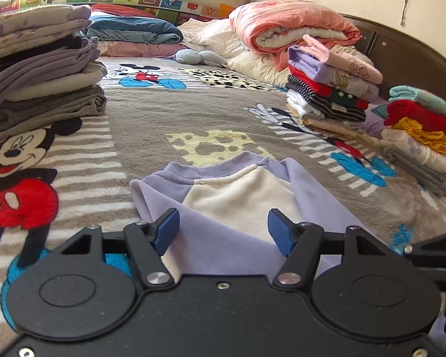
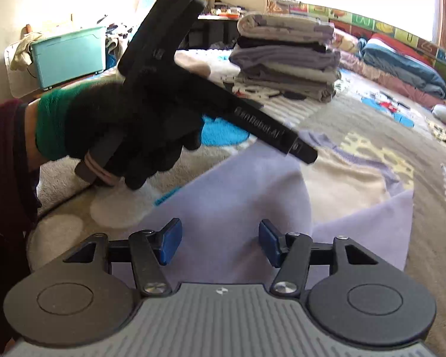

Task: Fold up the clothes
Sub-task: 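Move both grippers to the lavender hem of the sweatshirt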

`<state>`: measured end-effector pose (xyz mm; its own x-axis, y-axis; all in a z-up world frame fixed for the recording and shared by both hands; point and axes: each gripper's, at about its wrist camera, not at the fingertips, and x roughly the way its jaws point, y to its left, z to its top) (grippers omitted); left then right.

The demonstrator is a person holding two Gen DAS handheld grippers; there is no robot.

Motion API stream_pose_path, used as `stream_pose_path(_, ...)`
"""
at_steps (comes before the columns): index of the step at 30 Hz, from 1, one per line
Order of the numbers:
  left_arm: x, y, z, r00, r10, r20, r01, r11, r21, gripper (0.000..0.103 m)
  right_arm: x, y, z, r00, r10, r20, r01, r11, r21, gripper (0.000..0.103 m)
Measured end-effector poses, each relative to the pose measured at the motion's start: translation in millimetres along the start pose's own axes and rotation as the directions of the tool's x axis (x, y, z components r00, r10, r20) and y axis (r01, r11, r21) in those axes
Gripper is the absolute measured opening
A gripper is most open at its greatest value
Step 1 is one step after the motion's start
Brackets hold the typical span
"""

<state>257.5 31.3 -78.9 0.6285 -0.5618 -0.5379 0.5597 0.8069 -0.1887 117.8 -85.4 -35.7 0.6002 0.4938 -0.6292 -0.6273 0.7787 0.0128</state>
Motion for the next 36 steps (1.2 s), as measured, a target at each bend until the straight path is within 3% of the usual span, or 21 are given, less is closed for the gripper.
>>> stream_pose_path(4, 23, 13, 2, 0.996, 0.064, -0.054, -0.064, 0.998, 0.012, 0.064, 10, 4, -12, 1.0, 0.012, -0.009, -0.012, 1.0, 0.002, 0.065)
stream_pose_path(12, 40, 24, 10, 0.996, 0.072, -0.056, -0.073, 0.997, -0.028, 0.064, 12, 2, -11, 0.999, 0.025, -0.037, -0.024, 0.999, 0.028, 0.068)
stream_pose_path(15, 21, 37, 16, 0.999, 0.03, 0.012, -0.028, 0.99, -0.139, 0.064, 2, 0, -5, 0.998, 0.052, -0.04, -0.049, 0.997, 0.063, 0.069)
stream_pose_path(18, -1, 52, 21, 0.997, -0.023, 0.07, 0.039, 0.971, -0.235, 0.064, -22, -8, -3, 0.997, 0.073, 0.018, -0.075, 0.99, 0.119, 0.069)
stream_pose_path(22, -13, 71, 18, 0.997, -0.041, 0.066, 0.061, 0.943, -0.326, 0.064, -49, -47, -6, 0.992, 0.047, 0.116, -0.075, 0.964, 0.254, 0.069)
stream_pose_path(26, -9, 81, 9, 0.998, -0.056, 0.004, 0.053, 0.928, -0.369, 0.064, -53, -118, -27, 0.98, -0.032, 0.195, -0.066, 0.876, 0.477, 0.069)
stream_pose_path(29, -1, 86, 2, 0.997, -0.073, -0.034, 0.054, 0.92, -0.387, 0.064, -40, -172, -48, 0.973, -0.072, 0.22, -0.083, 0.778, 0.623, 0.069)
stream_pose_path(33, 4, 95, -1, 0.993, -0.118, -0.023, 0.097, 0.903, -0.419, 0.064, -7, -230, -71, 0.969, -0.059, 0.241, -0.148, 0.643, 0.752, 0.068)
stream_pose_path(36, 11, 98, 0, 0.989, -0.145, -0.019, 0.123, 0.894, -0.431, 0.064, 15, -251, -74, 0.968, -0.022, 0.25, -0.182, 0.625, 0.759, 0.067)
